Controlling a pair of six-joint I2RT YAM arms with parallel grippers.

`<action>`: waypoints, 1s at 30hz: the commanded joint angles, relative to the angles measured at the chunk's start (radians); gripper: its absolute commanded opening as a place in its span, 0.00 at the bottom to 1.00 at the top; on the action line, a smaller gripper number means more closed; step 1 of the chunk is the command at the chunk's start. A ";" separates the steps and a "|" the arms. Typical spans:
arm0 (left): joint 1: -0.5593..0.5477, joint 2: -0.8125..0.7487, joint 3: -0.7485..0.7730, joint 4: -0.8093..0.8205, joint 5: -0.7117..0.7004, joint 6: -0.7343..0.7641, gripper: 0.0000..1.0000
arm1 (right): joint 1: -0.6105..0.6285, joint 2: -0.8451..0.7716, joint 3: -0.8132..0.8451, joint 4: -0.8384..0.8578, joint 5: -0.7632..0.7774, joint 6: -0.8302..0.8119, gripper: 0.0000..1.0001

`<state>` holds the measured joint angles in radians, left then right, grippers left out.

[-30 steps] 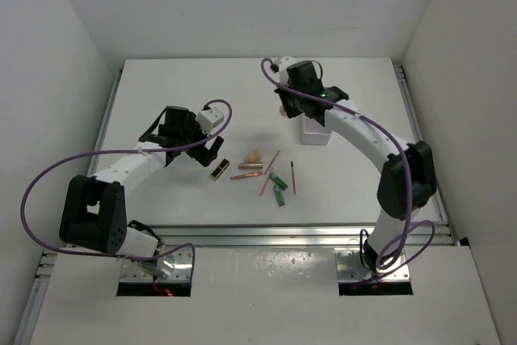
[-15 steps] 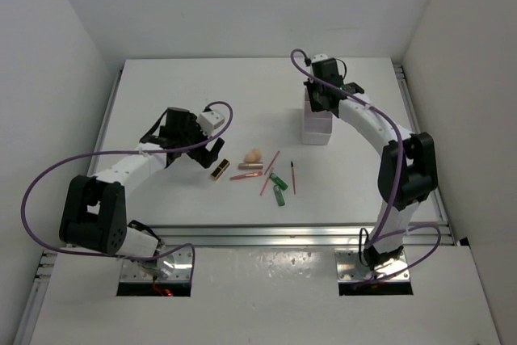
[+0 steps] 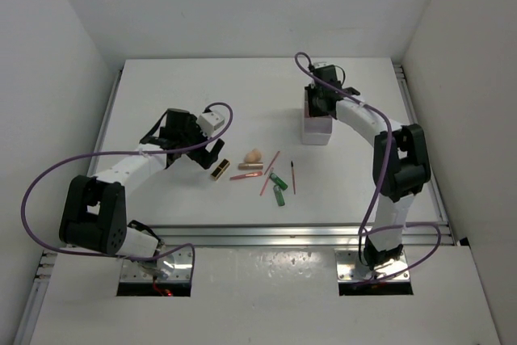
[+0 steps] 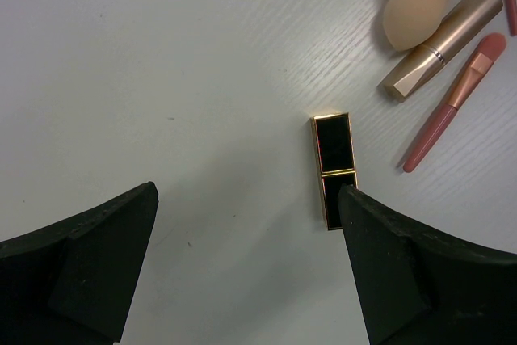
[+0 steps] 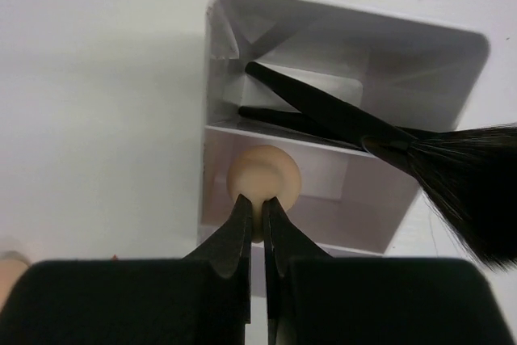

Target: Organize the makeup

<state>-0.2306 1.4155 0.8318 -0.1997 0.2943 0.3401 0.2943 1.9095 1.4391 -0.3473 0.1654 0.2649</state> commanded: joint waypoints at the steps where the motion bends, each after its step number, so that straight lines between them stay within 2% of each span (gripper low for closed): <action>1: -0.009 -0.038 -0.003 0.031 0.009 0.014 1.00 | -0.023 0.025 -0.032 0.100 -0.038 0.072 0.00; 9: -0.009 -0.038 -0.003 0.031 0.009 0.014 1.00 | -0.035 0.066 -0.032 0.111 -0.069 0.077 0.00; 13: -0.009 -0.038 -0.003 0.031 0.009 0.014 1.00 | -0.034 0.059 0.000 0.064 -0.099 0.046 0.23; 14: -0.009 -0.038 -0.003 0.031 0.009 0.014 1.00 | -0.035 0.042 0.003 0.054 -0.102 0.034 0.34; 19: -0.009 -0.038 -0.013 0.031 0.009 0.014 1.00 | -0.032 -0.006 0.020 0.008 -0.122 -0.006 0.56; 26: -0.009 -0.038 -0.013 0.031 0.009 0.014 1.00 | -0.020 -0.079 0.064 -0.056 -0.121 -0.071 0.70; 30: -0.009 -0.038 -0.013 0.031 0.009 0.014 1.00 | 0.023 -0.127 0.089 -0.068 -0.116 -0.154 0.74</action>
<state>-0.2306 1.4155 0.8265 -0.1925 0.2943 0.3401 0.2783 1.8565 1.4670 -0.4049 0.0666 0.1951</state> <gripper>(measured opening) 0.997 0.733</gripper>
